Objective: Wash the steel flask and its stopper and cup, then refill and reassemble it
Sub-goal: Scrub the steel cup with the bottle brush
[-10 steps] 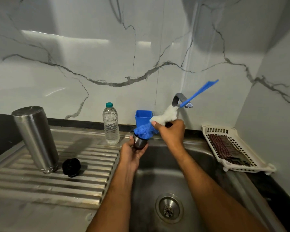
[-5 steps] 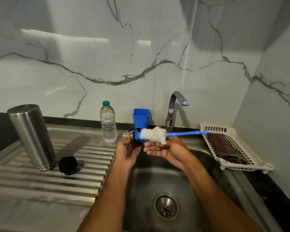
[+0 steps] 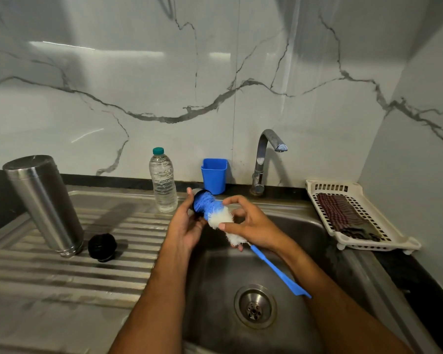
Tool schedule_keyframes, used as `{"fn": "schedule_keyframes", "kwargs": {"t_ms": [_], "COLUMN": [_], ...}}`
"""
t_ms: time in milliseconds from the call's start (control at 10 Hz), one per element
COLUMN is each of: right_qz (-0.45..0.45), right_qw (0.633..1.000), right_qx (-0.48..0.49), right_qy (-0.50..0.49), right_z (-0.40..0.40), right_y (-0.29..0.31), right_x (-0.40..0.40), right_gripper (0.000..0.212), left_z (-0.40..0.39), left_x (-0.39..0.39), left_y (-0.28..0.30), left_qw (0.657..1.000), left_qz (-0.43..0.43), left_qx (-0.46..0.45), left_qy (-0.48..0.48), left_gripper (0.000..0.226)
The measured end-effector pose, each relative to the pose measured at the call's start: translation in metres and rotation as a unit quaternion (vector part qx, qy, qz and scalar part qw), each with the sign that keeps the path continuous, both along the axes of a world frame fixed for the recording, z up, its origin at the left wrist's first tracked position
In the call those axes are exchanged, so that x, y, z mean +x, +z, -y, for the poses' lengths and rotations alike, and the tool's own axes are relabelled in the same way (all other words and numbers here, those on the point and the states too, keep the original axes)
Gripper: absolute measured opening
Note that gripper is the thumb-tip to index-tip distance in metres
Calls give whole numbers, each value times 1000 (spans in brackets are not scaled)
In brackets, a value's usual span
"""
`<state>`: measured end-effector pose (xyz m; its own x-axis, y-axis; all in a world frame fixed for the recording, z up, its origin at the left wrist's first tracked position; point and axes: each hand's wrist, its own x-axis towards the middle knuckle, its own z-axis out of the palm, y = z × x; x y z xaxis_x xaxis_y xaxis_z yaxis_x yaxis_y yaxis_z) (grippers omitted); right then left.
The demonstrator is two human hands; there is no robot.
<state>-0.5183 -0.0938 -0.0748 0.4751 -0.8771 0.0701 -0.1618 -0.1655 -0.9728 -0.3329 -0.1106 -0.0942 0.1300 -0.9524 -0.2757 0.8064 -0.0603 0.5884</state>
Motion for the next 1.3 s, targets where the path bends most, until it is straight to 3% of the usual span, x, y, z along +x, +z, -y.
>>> {"fn": "schedule_keyframes", "kwargs": {"t_ms": [100,300,400,500,600,700,800,900,1000,1100,1200,1300], "right_qz": [-101,-301,-307,-391,-437,-133,60,-165,-432,-404,-103,22], "right_qw": [991,930,911,839,807,967,926,959,753,818,957,952], "right_qx": [-77,-194,-209,-309,-319,82,362,68,-403,-311,154,254], "right_qy": [-48,-83,-180,-220,-236,-203,-90,-222,-290,-266,-224,-172], "right_z": [0,-3,-3,-12,-16,-5,-6,-8,-18,-20,-7,-4], "right_y": [2,-2,-3,-3,-9,-3,0,-5,-19,-16,0,-2], "right_x": [1,-1,0,0,4,3,-3,-2,2,9,2,-12], "right_gripper": [73,71,52,26,23,27,25,23,28,29,24,27], "left_z": [-1,0,4,6,5,9,9,9,11,11,10,12], "left_x": [1,5,1,-9,-14,-17,-24,-27,-27,-25,-28,-30], "left_y": [1,1,-1,-7,-8,-7,-5,-7,-11,-13,-8,-6], "left_qw": [1000,999,1000,998,996,996,995,992,985,984,989,992], "left_qz": [14,-26,16,62,78,71,75,97,145,149,108,88], "left_qx": [-11,-24,5,16,2,-22,-26,-24,-8,-8,-34,-61], "left_qy": [0,3,1,3,39,57,66,81,88,101,93,62], "left_gripper": [26,37,54,86,68,47,41,44,48,51,49,50]}}
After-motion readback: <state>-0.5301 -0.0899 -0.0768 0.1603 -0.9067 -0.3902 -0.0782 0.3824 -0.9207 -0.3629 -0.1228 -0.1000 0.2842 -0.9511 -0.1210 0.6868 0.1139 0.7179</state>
